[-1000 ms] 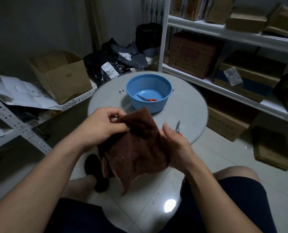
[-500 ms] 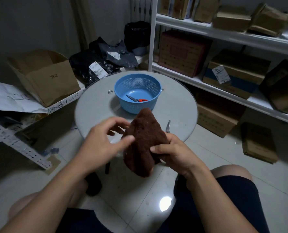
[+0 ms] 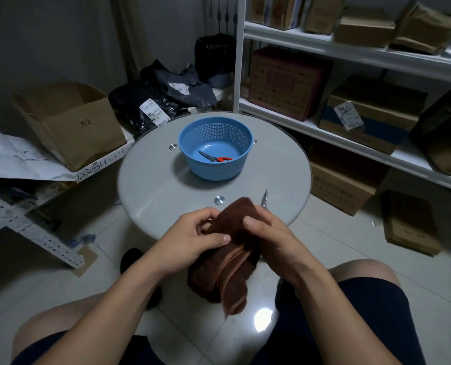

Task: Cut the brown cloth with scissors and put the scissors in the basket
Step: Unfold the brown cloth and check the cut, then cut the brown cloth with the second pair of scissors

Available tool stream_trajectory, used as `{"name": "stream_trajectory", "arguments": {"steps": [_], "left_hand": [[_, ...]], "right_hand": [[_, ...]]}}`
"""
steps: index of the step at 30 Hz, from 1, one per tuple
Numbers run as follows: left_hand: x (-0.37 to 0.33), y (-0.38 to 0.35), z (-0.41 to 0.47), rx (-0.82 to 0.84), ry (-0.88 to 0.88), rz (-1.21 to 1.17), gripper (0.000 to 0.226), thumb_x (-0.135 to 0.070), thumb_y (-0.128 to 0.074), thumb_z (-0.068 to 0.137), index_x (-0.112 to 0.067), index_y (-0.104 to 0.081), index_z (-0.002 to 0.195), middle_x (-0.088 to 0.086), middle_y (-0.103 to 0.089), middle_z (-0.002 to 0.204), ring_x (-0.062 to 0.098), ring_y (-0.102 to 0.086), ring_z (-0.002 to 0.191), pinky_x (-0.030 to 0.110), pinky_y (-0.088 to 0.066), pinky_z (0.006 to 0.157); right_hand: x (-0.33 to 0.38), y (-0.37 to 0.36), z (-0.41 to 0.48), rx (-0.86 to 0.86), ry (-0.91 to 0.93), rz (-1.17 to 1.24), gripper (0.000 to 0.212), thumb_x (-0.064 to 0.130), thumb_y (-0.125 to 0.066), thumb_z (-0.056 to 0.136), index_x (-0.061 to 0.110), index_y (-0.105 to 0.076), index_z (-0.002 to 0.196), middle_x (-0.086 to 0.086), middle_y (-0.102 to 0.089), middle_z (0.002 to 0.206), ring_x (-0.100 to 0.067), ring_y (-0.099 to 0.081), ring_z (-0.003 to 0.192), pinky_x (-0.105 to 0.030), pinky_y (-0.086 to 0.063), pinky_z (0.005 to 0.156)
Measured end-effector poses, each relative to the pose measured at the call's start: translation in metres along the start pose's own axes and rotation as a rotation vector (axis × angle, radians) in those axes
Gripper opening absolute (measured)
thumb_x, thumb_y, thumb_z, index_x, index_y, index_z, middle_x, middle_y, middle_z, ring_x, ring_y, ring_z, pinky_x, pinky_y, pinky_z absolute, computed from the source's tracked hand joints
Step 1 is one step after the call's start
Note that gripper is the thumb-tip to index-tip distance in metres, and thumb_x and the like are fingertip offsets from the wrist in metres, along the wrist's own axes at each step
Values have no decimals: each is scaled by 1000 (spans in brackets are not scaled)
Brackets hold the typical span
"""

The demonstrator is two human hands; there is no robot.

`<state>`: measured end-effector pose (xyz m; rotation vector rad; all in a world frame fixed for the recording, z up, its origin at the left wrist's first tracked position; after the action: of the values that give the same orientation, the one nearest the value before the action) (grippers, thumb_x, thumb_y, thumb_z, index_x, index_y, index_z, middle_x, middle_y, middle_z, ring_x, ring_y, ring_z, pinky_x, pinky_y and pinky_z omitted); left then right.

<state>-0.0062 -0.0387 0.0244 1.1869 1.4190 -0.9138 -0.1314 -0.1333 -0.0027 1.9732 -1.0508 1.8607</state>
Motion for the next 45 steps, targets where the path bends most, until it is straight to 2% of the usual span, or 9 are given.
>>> {"name": "stream_trajectory", "arguments": {"steps": [5, 15, 19, 22, 28, 31, 38, 41, 45], "left_hand": [[18, -5, 13, 14, 117, 78, 40, -26, -75, 69, -15, -69, 107, 9, -76, 90, 17, -68, 82, 34, -54, 80], [18, -25, 50, -92, 138, 32, 11, -22, -73, 84, -12, -75, 87, 5, -76, 79, 15, -67, 72, 25, -54, 66], [12, -25, 83, -457, 82, 613, 25, -40, -62, 79, -18, -73, 87, -1, -74, 86, 22, -67, 90, 34, -52, 79], [17, -49, 104, -381, 214, 986, 54, -55, -62, 79, -12, -65, 111, 13, -62, 117, 34, -56, 115, 42, -48, 92], [28, -58, 123, -253, 389, 1082, 48, -59, -64, 81, -14, -63, 101, 14, -59, 125, 36, -57, 116, 44, -47, 89], [30, -55, 123, -193, 449, 1043, 43, -55, -67, 81, -15, -50, 75, 13, -65, 117, 34, -59, 110, 38, -46, 80], [22, -43, 94, -244, 300, 434, 22, -25, -76, 82, -12, -59, 75, 20, -75, 86, 34, -71, 75, 48, -58, 77], [18, -34, 68, -303, 217, 175, 17, -11, -68, 90, -15, -53, 84, 20, -73, 84, 34, -72, 72, 58, -57, 80], [5, -43, 35, -212, 165, -201, 18, -2, -59, 95, -14, -46, 98, 17, -73, 93, 25, -75, 64, 37, -60, 52]], "right_hand": [[-12, 16, 1, -141, 23, -18, 21, 4, -82, 70, 11, -76, 89, -6, -74, 77, -21, -69, 75, -29, -54, 73], [-25, 47, -4, -196, -134, 271, 43, 3, -76, 69, -12, -70, 109, -24, -72, 95, -34, -70, 87, -36, -59, 80], [-12, 81, -17, -275, -92, 448, 35, 1, -68, 70, -5, -72, 105, -27, -68, 101, -40, -66, 96, -50, -51, 99], [-3, 95, -29, -296, -84, 504, 25, -1, -62, 71, 0, -77, 91, -23, -72, 92, -37, -70, 87, -50, -50, 100], [2, 110, -44, -365, -94, 546, 22, -1, -60, 74, 0, -77, 88, -20, -72, 89, -36, -69, 87, -51, -48, 102], [-2, 111, -46, -418, -113, 577, 23, -3, -56, 79, -1, -73, 95, -20, -71, 90, -36, -68, 88, -51, -47, 104], [-3, 121, -50, -590, -21, 532, 34, -2, -62, 84, 5, -69, 117, -22, -70, 110, -39, -65, 107, -57, -43, 109], [15, 121, -56, -669, 67, 389, 29, -2, -61, 86, 15, -72, 107, -11, -75, 95, -29, -70, 91, -45, -49, 90], [40, 99, -54, -688, 200, 207, 33, -1, -62, 89, 12, -70, 118, -12, -74, 100, -26, -68, 90, -32, -52, 71]]}}
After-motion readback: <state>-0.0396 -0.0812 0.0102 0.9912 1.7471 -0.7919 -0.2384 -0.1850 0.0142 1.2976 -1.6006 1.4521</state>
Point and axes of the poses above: each hand's wrist, its own z-axis towards the middle knuckle, its own y-axis out of the back of the hand, x = y × z, the point moved 7 cm from there along z, towards the middle knuckle
